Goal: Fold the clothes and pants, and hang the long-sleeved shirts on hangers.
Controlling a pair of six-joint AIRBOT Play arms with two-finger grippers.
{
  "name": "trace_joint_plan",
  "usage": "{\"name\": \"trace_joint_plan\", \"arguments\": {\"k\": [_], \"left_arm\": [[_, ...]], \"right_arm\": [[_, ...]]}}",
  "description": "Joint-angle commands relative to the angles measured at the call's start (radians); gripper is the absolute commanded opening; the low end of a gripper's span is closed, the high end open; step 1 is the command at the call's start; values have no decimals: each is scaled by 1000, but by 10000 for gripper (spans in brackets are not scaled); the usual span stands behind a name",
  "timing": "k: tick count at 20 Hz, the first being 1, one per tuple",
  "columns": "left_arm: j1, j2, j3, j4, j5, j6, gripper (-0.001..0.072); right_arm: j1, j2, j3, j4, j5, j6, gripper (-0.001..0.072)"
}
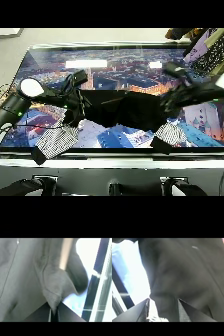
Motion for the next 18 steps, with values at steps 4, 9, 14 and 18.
{"name": "trace_joint_plan", "arguments": {"k": [4,9,14,18], "left_arm": [[-3,3,154,35,-261,-200,21],[-29,4,231,76,-265,-232,21],[-29,4,230,76,-265,-232,22],[-29,4,230,76,-265,-229,22]], "right_arm": [[-143,18,-4,13,-16,-154,431],[-143,-56,-5,64,-22,-175,436],[-89,-161,-5,174,-20,-285,436],[10,-270,-5,139,-29,-285,428]]}}
